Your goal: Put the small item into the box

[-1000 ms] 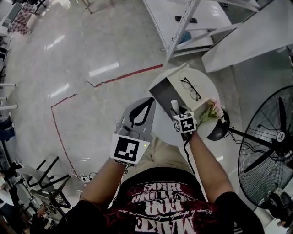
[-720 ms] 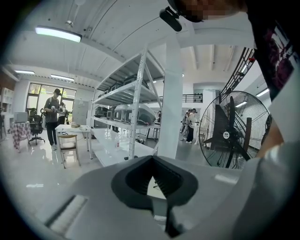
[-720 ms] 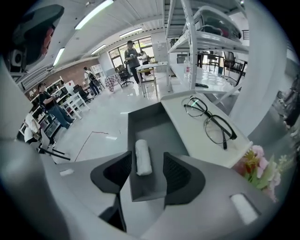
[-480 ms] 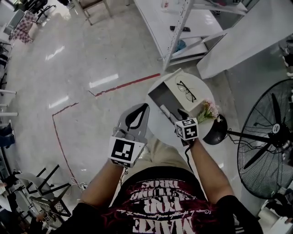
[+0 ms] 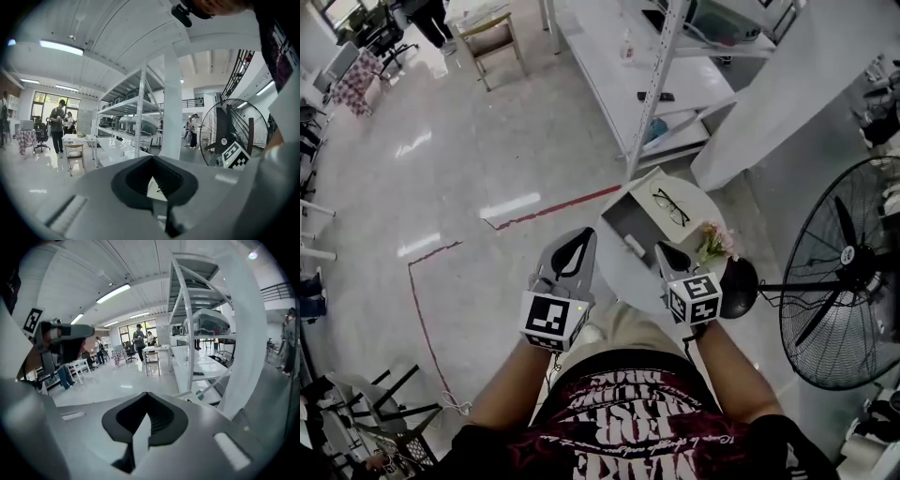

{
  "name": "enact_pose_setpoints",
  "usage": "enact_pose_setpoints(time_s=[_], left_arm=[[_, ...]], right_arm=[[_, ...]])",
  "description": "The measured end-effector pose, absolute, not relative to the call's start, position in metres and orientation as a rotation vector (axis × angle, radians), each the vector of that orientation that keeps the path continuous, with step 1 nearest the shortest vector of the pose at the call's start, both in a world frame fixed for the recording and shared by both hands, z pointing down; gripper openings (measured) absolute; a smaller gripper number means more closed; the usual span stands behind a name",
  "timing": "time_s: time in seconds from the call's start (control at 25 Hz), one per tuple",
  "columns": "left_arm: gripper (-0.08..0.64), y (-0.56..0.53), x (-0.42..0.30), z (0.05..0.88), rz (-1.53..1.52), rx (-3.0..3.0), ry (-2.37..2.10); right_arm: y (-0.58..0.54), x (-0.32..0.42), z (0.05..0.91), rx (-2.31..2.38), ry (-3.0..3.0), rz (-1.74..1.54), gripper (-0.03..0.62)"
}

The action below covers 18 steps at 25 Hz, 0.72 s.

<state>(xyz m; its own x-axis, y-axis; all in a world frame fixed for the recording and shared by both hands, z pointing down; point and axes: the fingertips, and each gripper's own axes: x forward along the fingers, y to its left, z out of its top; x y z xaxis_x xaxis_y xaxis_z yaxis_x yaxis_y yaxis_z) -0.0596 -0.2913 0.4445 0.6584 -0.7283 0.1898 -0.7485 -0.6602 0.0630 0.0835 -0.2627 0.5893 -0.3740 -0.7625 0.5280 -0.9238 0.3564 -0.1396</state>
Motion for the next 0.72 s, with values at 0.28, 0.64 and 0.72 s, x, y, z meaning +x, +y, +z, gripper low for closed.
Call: enact_pose_setpoints(time_s=[0.28, 0.64, 0.72], left_arm=[[0.002, -0.268, -0.08, 0.427, 0.235, 2.744, -1.261], [0.001, -0.237, -0.081, 0.376, 0.165, 2.808, -1.245], [0.002, -0.23, -0.086, 0.364, 0.163, 2.808, -1.252]], right_arm=[[-0.24, 0.073, 0.523, 1.533, -2.356, 0.527, 0.029], [-0.2, 0.076, 0.451, 1.573, -2.439, 0.473, 0.028], [-0.194, 0.079, 0.428, 1.609, -2.464, 0.438, 0.028]])
